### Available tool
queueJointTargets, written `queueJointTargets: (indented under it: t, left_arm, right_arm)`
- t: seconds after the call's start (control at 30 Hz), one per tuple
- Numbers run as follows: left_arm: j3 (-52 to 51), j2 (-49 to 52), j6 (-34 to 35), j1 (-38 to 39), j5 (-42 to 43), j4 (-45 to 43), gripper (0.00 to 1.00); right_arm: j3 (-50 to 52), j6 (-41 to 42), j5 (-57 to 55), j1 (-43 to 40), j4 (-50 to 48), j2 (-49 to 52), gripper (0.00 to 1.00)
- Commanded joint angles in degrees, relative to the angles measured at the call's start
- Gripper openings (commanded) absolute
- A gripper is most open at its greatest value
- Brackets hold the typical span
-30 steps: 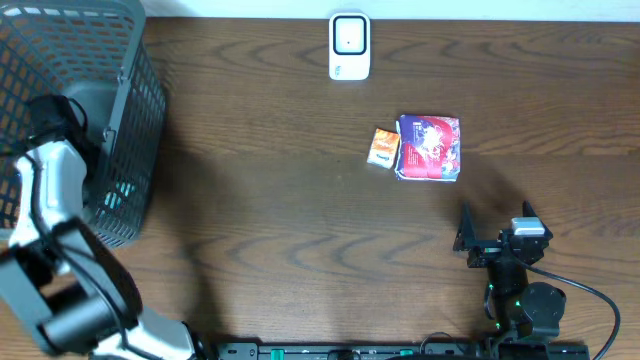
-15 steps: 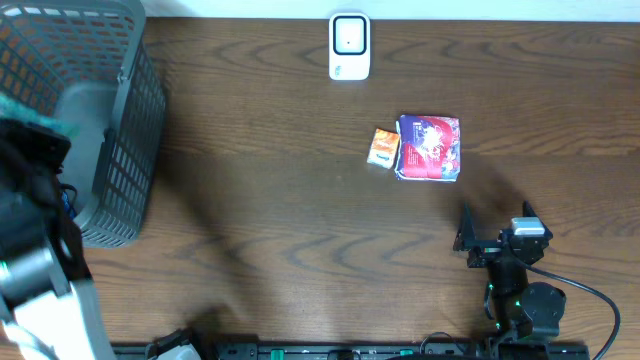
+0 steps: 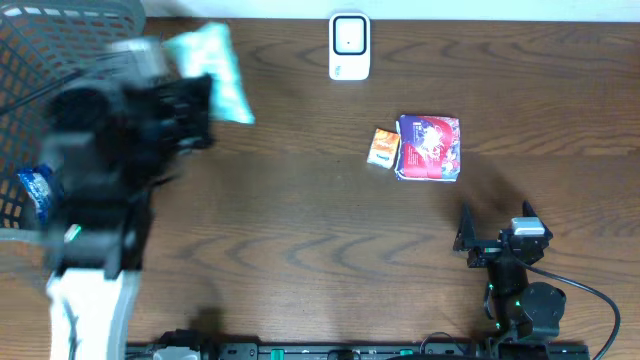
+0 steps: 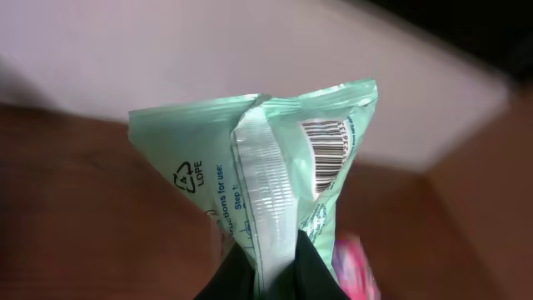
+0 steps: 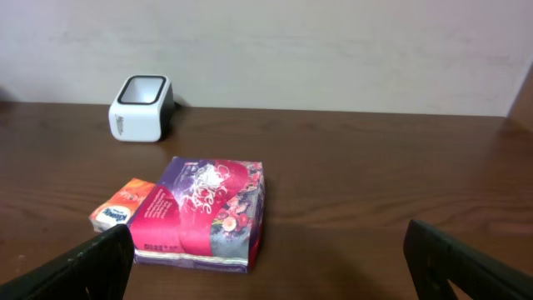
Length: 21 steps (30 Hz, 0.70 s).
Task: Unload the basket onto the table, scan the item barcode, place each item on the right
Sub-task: 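Grasp the mint-green wipes pack and lift it toward the scanner, then lower the wipes pack left of the orange packet and open the left gripper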
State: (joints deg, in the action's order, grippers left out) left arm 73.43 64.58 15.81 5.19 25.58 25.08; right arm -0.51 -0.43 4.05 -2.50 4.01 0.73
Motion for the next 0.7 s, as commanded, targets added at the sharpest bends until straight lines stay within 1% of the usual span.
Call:
queueJointTargets:
  t: [0.0,0.03,0.1,0.17,0.27,0.47,0.6,0.67]
  left_arm:
    - [0.57,5.97,-9.94,6.12,2.23,-0.33,0.07]
    - [0.57,9.16,-12.00,8.59,1.55,-0.37,0.07]
    - [0.57,13.53,-13.73,11.50,-2.27,-0.37,0.08]
    - [0.57,18.25,-13.92,13.99,-8.20,-0.39,0.08]
    - [0.57,24.68,-13.90,16.52,-12.61,-1.01,0.07]
    - [0.57,36.00,-13.05,19.96,-12.83,-5.27,0.07]
    - [0.57,41.46,-9.25,21.92,-13.09,-10.29,0.07]
    - [0.57,43.91,-6.97,22.75,-15.17,-13.09,0.07]
  right_arm:
    - [0.15,0.81,0.13,-0.28,0.09,-0.24,0.99]
    - [0.15,0.81,0.13,-0.31,0.09,-0.24,0.99]
    - [0.15,0.79,0.13,-0.31,0.09,-0.24,0.99]
    - [0.15,0.81,0.13,-0.31,0.09,-0.24,0.99]
    - [0.15,0.79,0.13,-0.31,0.09,-0.24,0.99]
    - [0.15,0.81,0.13,-0.31,0.09,-0.24,0.99]
    - [0.15,0.81,0.13,-0.31,0.09,-0.24,0.99]
    - [0.15,0.79,0.13,-0.31,0.09,-0.24,0.99]
